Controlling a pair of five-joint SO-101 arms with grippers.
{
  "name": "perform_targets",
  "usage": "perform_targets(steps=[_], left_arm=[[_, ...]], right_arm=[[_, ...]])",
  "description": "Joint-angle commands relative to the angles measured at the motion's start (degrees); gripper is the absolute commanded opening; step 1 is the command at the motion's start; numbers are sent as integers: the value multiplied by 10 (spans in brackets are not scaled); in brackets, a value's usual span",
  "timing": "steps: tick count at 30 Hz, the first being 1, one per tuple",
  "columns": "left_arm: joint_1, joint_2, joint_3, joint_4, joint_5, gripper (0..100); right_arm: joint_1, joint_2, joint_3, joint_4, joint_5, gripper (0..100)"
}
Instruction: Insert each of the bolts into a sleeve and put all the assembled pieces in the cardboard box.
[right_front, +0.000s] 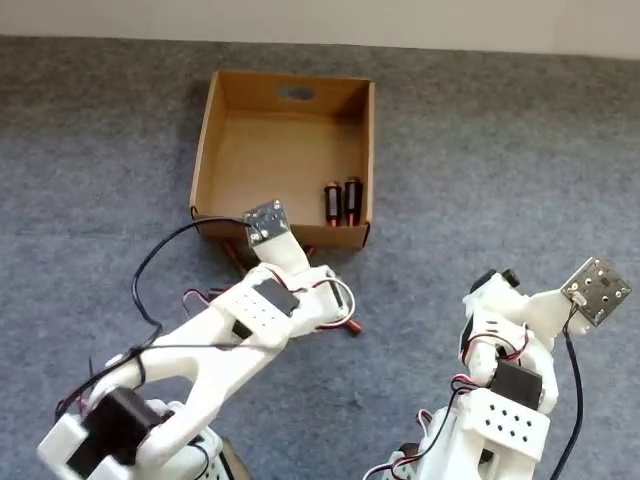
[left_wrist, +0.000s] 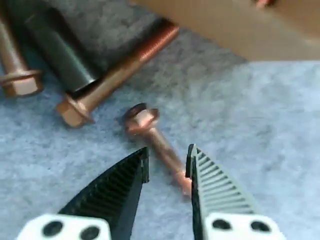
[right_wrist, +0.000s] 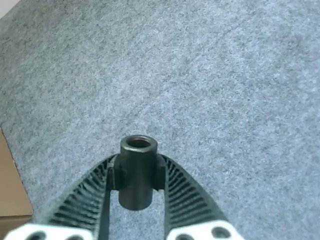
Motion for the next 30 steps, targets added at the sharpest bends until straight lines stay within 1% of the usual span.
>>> perform_targets(steps=[1,4,6,11,14,17,20,22,25,27,30], left_arm=[[-14,54,-27,-40,4,155],[-35,101,-43,-80,4,155],[-44,111,-61,-77,4,155],[-43,115,-65,-75,3,151],[-42,111,-57,-60,1,150],[-29,111,-54,-43,-40,149],[-2,110,-57,-13,-54,149],[16,110,-58,4,-55,120],[36,110,-58,18,-66,0],[40,110,-58,25,-87,25],[36,110,-61,28,-91,8]], right_arm=[[-6,-8,-14,-12,0,9],[-6,-8,-14,-12,0,9],[-6,-8,-14,-12,0,9],[-6,-8,-14,-12,0,9],[-6,-8,-14,-12,0,9],[-6,-8,-14,-12,0,9],[-6,-8,-14,-12,0,9],[-6,-8,-14,-12,0,9],[-6,-8,-14,-12,0,9],[-6,-8,-14,-12,0,9],[-6,-8,-14,-12,0,9]])
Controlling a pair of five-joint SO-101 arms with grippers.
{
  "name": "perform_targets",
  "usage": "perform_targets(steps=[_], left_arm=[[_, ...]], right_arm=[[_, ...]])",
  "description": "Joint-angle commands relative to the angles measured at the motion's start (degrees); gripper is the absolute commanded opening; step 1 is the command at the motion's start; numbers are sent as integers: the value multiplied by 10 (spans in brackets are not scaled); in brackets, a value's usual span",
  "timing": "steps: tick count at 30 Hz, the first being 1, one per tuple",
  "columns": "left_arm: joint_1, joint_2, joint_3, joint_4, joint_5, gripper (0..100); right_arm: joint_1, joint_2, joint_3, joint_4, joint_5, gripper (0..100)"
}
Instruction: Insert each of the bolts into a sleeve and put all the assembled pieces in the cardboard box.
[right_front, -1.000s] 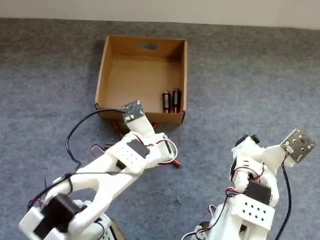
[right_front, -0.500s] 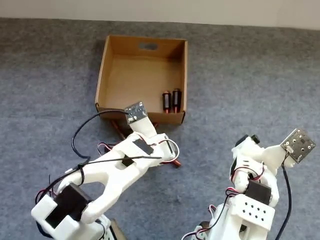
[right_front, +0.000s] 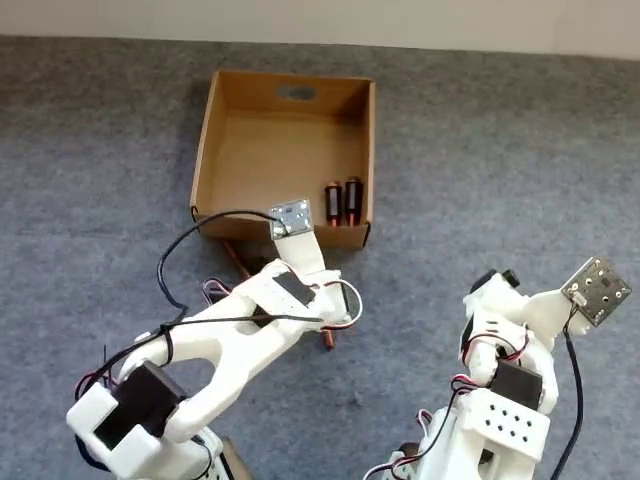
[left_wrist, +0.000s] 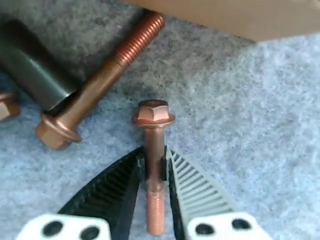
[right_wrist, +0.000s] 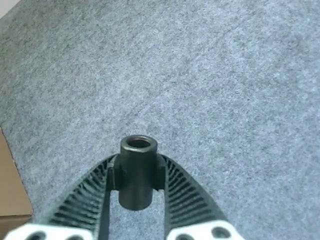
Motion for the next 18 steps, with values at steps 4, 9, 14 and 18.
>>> perform_targets(steps=[4,9,14,18], left_arm=[[16,3,-5,14,-27,8],[16,-66,-7,105,-156,10],[12,-168,-3,218,-400,13],[12,-183,-3,229,-605,11]], right_arm=[[-6,-8,-14,-12,0,9],[-6,-8,-14,-12,0,9],[-6,-8,-14,-12,0,9],[-6,-8,-14,-12,0,9]])
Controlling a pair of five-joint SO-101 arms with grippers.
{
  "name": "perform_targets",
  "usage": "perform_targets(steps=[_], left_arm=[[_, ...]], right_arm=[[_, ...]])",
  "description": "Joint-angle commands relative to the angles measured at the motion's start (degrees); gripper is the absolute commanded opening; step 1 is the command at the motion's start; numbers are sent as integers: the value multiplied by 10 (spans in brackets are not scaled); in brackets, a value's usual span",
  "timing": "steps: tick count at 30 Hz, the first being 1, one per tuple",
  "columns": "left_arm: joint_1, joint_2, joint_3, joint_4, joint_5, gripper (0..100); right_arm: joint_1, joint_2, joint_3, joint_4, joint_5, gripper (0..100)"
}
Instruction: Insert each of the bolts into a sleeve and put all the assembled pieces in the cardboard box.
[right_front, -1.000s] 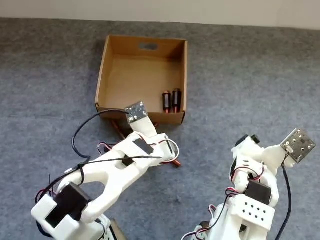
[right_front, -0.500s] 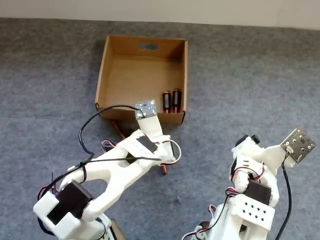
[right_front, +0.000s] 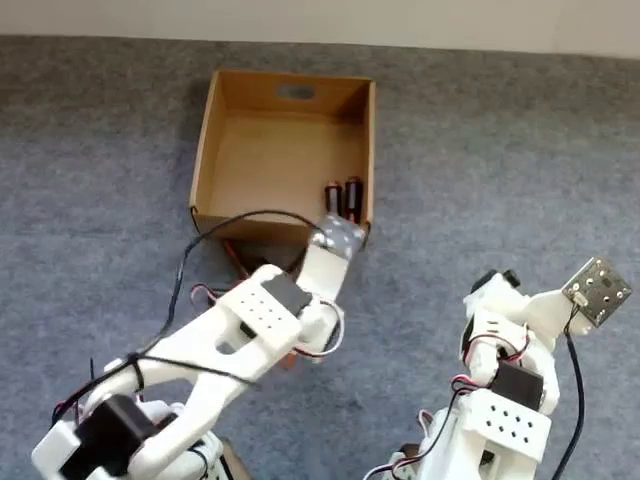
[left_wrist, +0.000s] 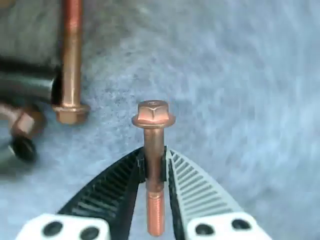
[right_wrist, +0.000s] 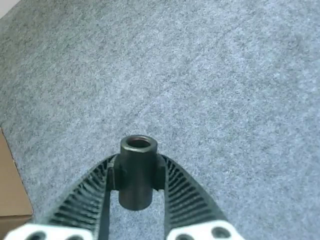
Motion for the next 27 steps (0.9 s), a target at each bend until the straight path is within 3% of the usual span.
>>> perform_targets(steps=[1,3,7,13,27], left_arm=[[7,-29,-7,2,-192,11],[9,-29,-7,-5,-233,13],[7,-28,-7,-11,-234,28],[7,-28,16,-14,-233,246],[-22,-28,53,-112,-235,252]], right_arm=[[-6,-8,-14,-12,0,9],[-6,-8,-14,-12,0,9],[-6,-8,-14,-12,12,9],[-6,-8,-14,-12,24,9],[-6,-8,-14,-12,25,9]])
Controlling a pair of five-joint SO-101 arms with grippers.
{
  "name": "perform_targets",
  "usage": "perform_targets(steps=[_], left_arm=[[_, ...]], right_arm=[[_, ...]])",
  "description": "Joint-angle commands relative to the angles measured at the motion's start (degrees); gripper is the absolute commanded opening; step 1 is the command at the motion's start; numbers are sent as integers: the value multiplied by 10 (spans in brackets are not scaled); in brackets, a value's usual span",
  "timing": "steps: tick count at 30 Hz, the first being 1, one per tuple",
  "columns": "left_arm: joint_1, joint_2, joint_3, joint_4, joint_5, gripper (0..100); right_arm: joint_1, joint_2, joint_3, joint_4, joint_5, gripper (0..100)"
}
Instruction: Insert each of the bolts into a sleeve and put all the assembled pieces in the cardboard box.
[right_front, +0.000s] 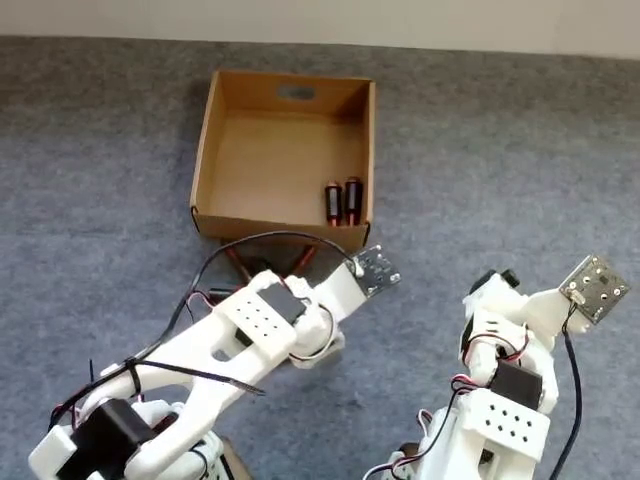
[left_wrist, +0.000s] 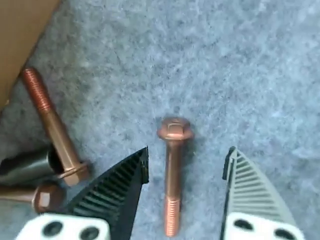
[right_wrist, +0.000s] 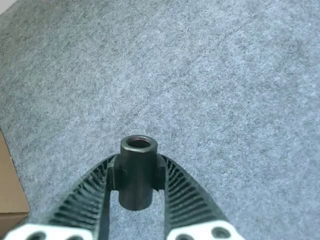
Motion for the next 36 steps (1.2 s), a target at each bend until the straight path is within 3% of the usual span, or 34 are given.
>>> perform_targets(steps=[1,6,16,23,29,31,35,36], left_arm=[[-34,-19,4,-12,-4,252],[-74,-18,3,-20,-5,252],[-49,15,-7,-47,-5,252],[-39,145,-128,32,-3,252],[-35,166,-146,33,-3,248],[-35,166,-146,33,-3,199],[-35,166,-146,36,-3,5],[-35,166,-146,37,-3,8]], right_arm=[[-6,-8,-14,-12,9,9],[-6,-8,-14,-12,9,9],[-6,-8,-14,-12,9,9],[-6,-8,-14,-12,9,9],[-6,-8,-14,-12,10,9],[-6,-8,-14,-12,10,9],[-6,-8,-14,-12,10,9],[-6,-8,-14,-12,10,9]])
